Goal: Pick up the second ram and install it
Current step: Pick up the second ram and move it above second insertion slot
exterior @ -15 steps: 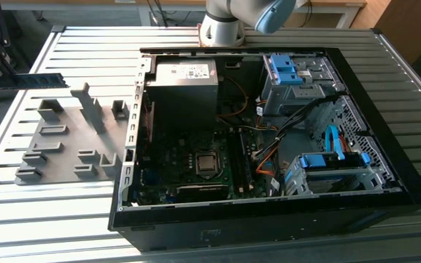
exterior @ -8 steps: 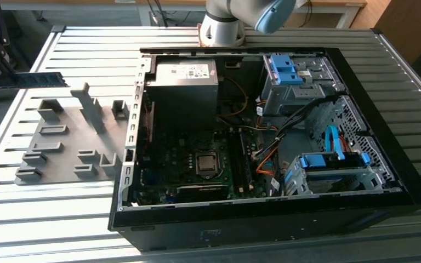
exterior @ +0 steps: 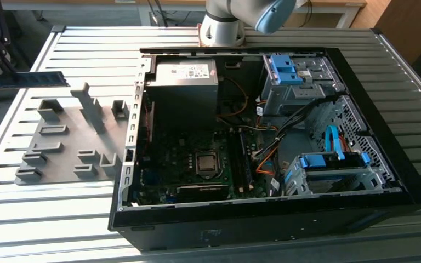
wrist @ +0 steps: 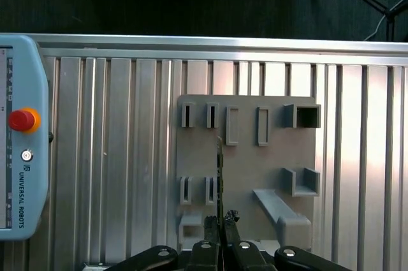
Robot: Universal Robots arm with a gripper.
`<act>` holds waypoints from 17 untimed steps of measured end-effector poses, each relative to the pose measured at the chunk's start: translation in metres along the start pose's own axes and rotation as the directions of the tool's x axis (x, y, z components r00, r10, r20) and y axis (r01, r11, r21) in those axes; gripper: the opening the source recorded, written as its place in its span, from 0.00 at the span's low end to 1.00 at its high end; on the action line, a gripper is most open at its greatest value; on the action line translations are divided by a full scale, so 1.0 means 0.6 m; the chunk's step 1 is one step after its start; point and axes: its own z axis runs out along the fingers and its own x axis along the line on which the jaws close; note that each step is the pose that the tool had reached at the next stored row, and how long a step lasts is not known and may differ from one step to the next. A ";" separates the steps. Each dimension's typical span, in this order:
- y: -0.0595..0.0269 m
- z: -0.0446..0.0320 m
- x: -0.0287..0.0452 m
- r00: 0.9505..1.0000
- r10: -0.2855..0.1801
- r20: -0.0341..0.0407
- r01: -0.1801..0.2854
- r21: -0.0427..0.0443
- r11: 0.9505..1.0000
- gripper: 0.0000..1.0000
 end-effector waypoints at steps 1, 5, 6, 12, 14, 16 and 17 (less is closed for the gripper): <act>-0.002 0.000 0.000 1.000 0.000 0.000 0.000 0.000 1.000 0.14; -0.005 0.000 0.000 1.000 0.000 0.000 0.000 0.000 1.000 0.14; -0.006 0.000 0.000 1.000 0.000 0.000 0.000 0.000 1.000 0.14; -0.010 0.000 0.000 1.000 0.000 0.000 0.000 0.000 1.000 0.14; -0.010 0.000 0.000 1.000 0.000 0.000 0.000 0.000 1.000 0.14; -0.011 0.000 0.000 1.000 0.000 0.000 0.000 0.000 1.000 0.14; -0.012 0.000 0.000 1.000 0.000 0.000 0.000 0.000 1.000 0.14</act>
